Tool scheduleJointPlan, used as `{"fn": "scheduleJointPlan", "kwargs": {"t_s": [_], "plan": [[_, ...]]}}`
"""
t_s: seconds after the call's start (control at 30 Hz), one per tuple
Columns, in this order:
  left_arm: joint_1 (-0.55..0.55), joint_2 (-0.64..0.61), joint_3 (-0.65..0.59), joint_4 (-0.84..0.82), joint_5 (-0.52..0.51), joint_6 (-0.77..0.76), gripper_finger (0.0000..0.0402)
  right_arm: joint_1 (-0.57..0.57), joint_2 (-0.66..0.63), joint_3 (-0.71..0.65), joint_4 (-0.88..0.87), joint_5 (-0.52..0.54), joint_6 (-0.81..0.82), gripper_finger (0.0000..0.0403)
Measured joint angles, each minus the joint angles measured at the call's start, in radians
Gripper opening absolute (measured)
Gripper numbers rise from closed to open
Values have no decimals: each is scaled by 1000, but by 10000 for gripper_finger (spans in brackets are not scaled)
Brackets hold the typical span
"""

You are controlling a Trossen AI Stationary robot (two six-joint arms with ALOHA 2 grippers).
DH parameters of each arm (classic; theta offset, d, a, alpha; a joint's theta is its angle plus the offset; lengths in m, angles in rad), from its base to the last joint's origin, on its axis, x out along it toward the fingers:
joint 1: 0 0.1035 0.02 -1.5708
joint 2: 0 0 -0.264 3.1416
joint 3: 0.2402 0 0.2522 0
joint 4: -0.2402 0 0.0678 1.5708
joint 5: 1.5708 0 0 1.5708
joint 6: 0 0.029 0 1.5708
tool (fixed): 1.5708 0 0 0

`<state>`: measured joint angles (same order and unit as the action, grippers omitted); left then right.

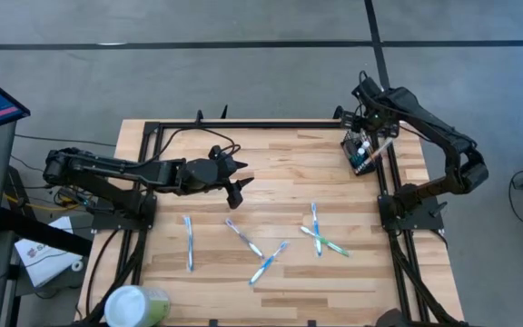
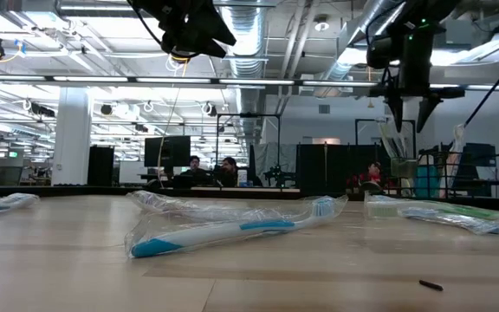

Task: Pick & Place toothbrushing station
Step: Put the left blue toothbrush in the right section of wire organizer

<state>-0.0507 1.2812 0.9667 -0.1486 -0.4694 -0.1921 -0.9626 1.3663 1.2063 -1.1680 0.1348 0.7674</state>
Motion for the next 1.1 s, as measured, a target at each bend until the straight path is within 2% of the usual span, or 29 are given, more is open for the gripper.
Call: {"fn": "scheduleJointPlan", "kwargs": {"t_s": [0.3,0.63,1.1], "plan": [[0,0,0,0,0,0,214,4,0,38,-44,-2,-45,172],[0,0,0,0,0,0,214,58,0,87,-52,-3,-64,172],[0,0,0,0,0,-24,214,162,0,305,-29,-3,-158,172]]}}
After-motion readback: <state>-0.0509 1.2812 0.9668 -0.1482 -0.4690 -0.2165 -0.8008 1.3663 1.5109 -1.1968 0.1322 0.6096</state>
